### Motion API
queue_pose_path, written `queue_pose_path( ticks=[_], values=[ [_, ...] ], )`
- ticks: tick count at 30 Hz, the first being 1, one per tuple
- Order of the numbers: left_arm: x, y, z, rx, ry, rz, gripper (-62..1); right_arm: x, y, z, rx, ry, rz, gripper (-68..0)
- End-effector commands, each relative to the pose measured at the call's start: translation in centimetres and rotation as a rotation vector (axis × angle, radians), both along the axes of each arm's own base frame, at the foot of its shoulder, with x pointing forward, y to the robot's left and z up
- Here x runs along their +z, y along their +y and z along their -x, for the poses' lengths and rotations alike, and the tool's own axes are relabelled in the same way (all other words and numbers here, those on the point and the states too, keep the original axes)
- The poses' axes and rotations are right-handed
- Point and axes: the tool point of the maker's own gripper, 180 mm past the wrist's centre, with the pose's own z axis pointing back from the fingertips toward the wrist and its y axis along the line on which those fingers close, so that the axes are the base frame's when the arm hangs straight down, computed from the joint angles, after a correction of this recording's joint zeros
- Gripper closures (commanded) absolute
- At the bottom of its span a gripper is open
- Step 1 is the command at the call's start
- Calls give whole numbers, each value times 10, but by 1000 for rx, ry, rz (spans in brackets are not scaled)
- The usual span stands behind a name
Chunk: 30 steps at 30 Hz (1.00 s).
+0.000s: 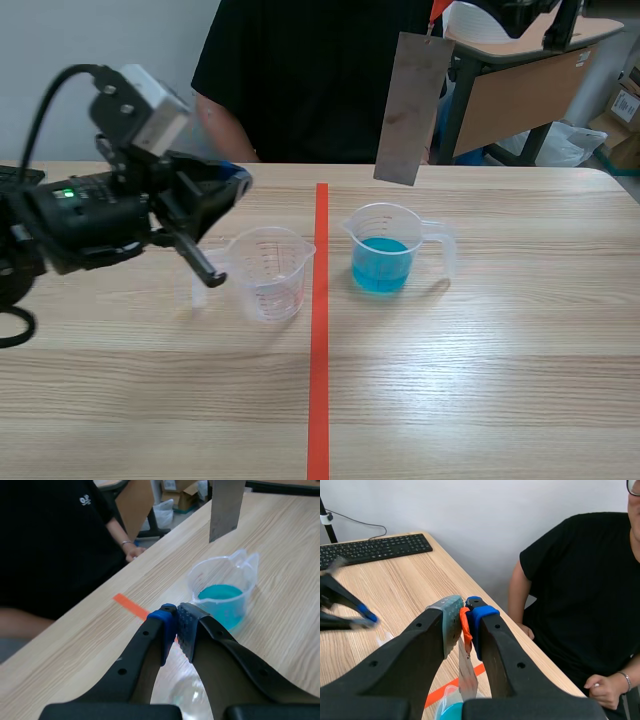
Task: Do the redox reaction experiment.
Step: 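Raise the plate and point at it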
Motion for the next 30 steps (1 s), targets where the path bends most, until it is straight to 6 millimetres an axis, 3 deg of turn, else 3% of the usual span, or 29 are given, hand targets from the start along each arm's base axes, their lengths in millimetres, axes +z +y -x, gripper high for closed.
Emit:
queue_pose_path(
  ticks=[1, 9, 16, 21, 26, 30],
  values=[
    [-4, 23, 7, 41, 12, -27, -32, 18, -3, 0, 3, -48, -17, -17],
    [-50, 121, 67, 272, 222, -128, -32, 18, -2, 0, 4, -48, -20, -17],
    [-81, 189, 134, 507, 385, -165, -32, 19, 1, 0, 9, -50, -33, -17],
    [-100, 208, 187, 624, 501, -173, -31, 18, 10, 1, 24, -51, -42, -17],
    [-117, 206, 236, 704, 627, -144, -31, 13, 33, 3, 65, -50, -36, -17],
    [-124, 203, 257, 778, 676, -104, -31, 11, 54, 6, 105, -52, -43, -17]
  ],
)
